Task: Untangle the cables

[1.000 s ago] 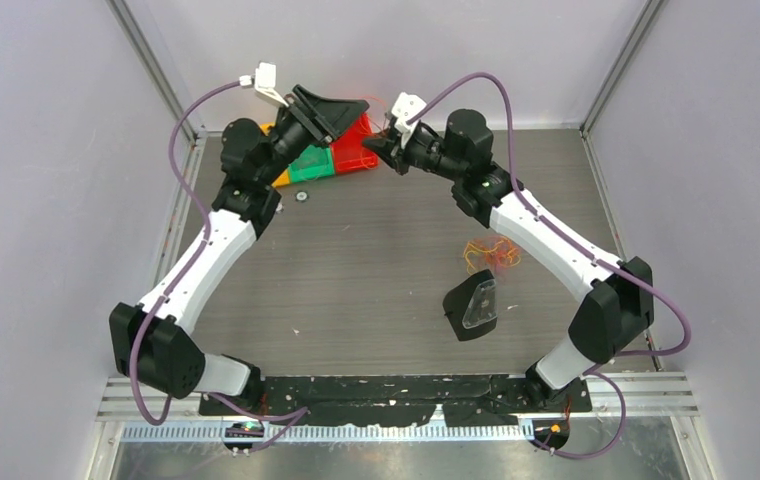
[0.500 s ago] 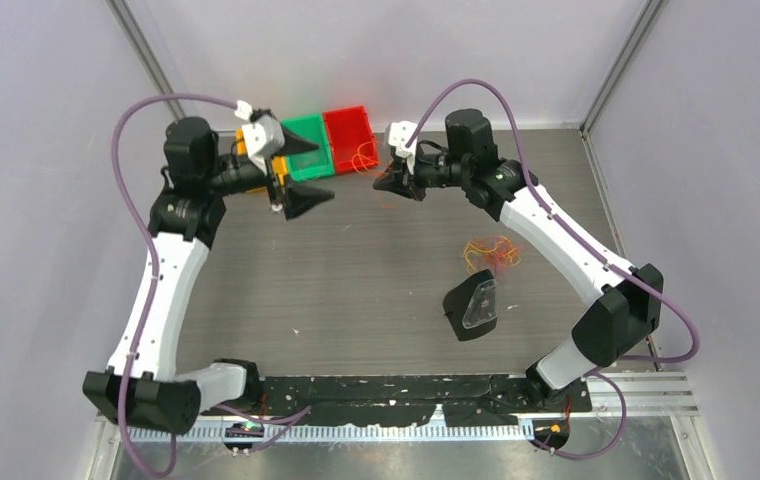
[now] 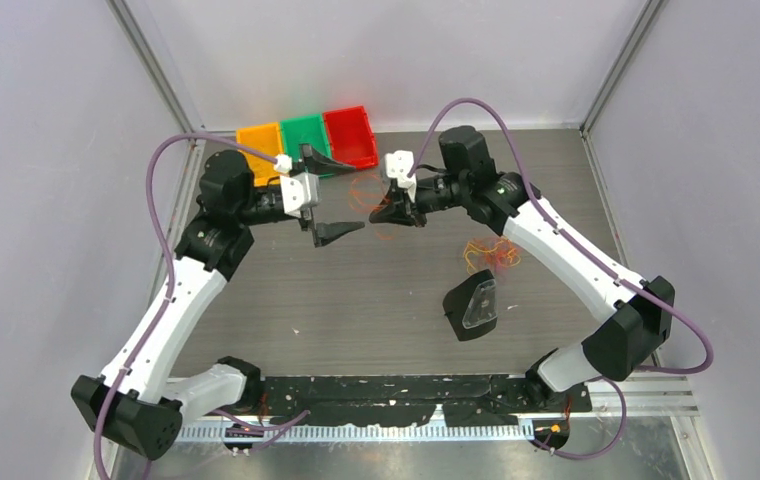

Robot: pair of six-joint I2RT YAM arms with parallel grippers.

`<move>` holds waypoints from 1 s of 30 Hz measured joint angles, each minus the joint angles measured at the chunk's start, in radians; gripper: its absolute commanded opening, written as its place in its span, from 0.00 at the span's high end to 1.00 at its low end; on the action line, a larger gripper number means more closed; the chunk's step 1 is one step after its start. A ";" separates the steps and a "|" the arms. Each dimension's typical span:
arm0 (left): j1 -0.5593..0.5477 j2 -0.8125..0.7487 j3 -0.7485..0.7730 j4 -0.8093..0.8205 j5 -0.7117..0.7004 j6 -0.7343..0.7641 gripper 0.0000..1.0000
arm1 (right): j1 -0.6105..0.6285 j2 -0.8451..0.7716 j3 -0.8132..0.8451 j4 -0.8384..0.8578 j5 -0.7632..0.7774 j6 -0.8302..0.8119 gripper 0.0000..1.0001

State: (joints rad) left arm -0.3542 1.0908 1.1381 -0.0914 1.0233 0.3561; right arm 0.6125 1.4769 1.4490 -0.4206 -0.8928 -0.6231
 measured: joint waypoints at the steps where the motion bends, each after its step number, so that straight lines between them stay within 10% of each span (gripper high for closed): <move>1: -0.015 0.000 0.025 -0.040 -0.017 0.065 0.01 | 0.006 0.000 0.000 -0.018 0.001 -0.011 0.94; 11: -0.130 0.064 0.187 -0.483 -0.176 0.624 0.04 | 0.030 0.000 0.005 -0.113 0.006 -0.081 0.95; 30: -0.176 0.115 0.249 -0.644 -0.304 0.811 0.32 | 0.049 0.038 0.068 -0.235 0.023 -0.125 0.95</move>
State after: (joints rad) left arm -0.5304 1.2060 1.3869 -0.7353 0.7197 1.1671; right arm 0.6617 1.5146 1.5173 -0.6559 -0.8696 -0.7479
